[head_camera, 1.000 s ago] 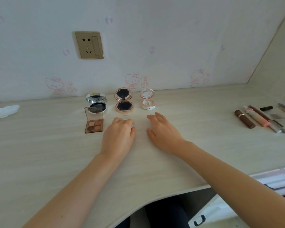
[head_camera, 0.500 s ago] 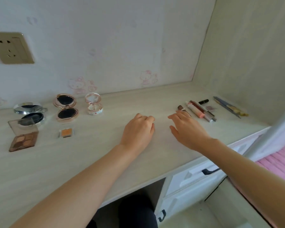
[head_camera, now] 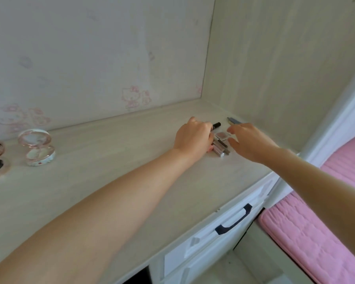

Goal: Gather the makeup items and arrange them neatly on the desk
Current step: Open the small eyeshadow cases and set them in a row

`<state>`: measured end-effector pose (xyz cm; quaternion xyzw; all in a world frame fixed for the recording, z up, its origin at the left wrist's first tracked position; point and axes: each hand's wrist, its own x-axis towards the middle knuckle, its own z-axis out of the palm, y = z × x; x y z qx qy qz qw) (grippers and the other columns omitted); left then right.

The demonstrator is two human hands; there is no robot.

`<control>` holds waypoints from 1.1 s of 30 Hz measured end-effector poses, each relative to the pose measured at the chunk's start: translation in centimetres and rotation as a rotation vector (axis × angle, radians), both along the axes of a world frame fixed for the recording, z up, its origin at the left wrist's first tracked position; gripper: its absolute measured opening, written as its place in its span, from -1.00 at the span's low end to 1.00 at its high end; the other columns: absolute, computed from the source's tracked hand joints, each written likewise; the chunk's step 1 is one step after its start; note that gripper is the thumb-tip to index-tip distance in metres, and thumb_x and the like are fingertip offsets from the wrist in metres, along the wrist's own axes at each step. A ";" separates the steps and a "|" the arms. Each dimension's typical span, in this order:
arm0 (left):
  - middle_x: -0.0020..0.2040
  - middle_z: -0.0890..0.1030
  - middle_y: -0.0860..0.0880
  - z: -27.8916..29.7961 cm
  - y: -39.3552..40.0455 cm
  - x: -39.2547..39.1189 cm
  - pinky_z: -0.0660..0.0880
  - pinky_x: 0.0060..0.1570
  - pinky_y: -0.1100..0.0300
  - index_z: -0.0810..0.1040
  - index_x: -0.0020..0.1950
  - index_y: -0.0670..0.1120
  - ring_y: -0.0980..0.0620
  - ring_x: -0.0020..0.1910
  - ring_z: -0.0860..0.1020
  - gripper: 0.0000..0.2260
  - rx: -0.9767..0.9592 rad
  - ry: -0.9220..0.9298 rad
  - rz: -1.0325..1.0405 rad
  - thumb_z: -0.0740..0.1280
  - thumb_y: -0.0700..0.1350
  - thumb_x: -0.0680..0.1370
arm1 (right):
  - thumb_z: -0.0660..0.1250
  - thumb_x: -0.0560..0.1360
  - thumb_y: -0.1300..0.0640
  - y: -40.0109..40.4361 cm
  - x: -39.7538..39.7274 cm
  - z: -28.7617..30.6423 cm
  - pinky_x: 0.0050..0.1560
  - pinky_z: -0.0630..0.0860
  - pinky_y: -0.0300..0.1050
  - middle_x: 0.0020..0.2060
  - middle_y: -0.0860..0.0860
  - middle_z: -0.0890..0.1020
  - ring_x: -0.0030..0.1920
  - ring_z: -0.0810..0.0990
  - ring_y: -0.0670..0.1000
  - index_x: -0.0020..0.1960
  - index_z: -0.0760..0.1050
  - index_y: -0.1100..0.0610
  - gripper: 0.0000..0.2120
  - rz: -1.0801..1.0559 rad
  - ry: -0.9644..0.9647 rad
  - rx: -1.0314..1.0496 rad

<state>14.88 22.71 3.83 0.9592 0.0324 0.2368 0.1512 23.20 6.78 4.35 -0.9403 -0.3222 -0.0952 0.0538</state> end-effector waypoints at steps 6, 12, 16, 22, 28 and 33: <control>0.03 0.50 -0.16 0.0 -0.2 4.7 0.48 -0.01 0.00 0.56 0.14 -0.12 -0.16 0.04 0.48 -0.79 -0.044 0.119 0.001 0.27 -0.06 0.58 | 0.20 0.58 -0.03 0.9 4.3 -1.0 0.13 0.49 -0.01 0.17 0.11 0.58 0.17 0.53 0.17 0.27 0.47 0.19 -0.62 -0.080 0.124 -0.016; 0.11 0.46 -0.12 -1.0 -0.9 8.5 0.28 -0.07 0.09 0.52 0.09 -0.16 -0.16 0.23 0.30 -0.71 0.115 0.286 0.002 0.21 0.06 0.61 | 0.01 0.62 -0.11 2.1 5.7 -1.6 -0.15 0.43 -0.10 -0.19 0.08 0.61 -0.11 0.55 0.12 -0.18 0.49 0.17 -0.55 -0.132 0.179 -0.141; 0.17 0.42 -0.15 -1.1 -1.2 9.5 0.24 -0.02 0.09 0.47 0.13 -0.16 -0.18 0.25 0.25 -0.72 0.143 0.361 0.028 0.18 0.04 0.61 | 0.03 0.62 -0.01 2.3 5.3 -1.5 -0.11 0.46 -0.07 -0.09 0.09 0.64 -0.04 0.57 0.12 0.05 0.60 0.17 -0.59 -0.151 0.202 -0.081; 0.14 0.47 -0.14 -1.0 -1.7 9.5 0.28 -0.02 0.07 0.48 0.10 -0.13 -0.19 0.26 0.25 -0.73 0.002 0.376 0.042 0.23 0.05 0.58 | 0.16 0.60 0.09 2.4 4.6 -1.3 -0.04 0.47 -0.07 0.04 0.16 0.62 0.04 0.58 0.16 0.14 0.57 0.21 -0.71 -0.213 0.266 0.117; -0.19 0.36 -0.07 -1.1 -2.3 7.4 0.35 -0.09 0.04 0.42 0.14 -0.09 -0.12 0.00 0.33 -0.80 -0.189 0.168 -0.014 0.30 -0.07 0.56 | 0.36 0.52 0.09 1.2 4.3 -1.4 -0.10 0.41 -0.14 -0.01 0.06 0.63 0.00 0.56 0.07 0.11 0.59 0.17 -0.79 -0.250 0.460 0.583; -0.09 0.49 -0.12 -0.7 -2.6 5.6 0.43 -0.15 0.01 0.45 0.14 -0.11 -0.12 -0.05 0.43 -0.83 -0.139 0.000 -0.127 0.28 -0.23 0.55 | 0.39 0.50 0.20 0.4 2.9 -0.9 -0.05 0.61 -0.10 -0.12 0.13 0.66 -0.17 0.64 0.03 -0.11 0.56 0.12 -0.98 -0.216 0.603 0.898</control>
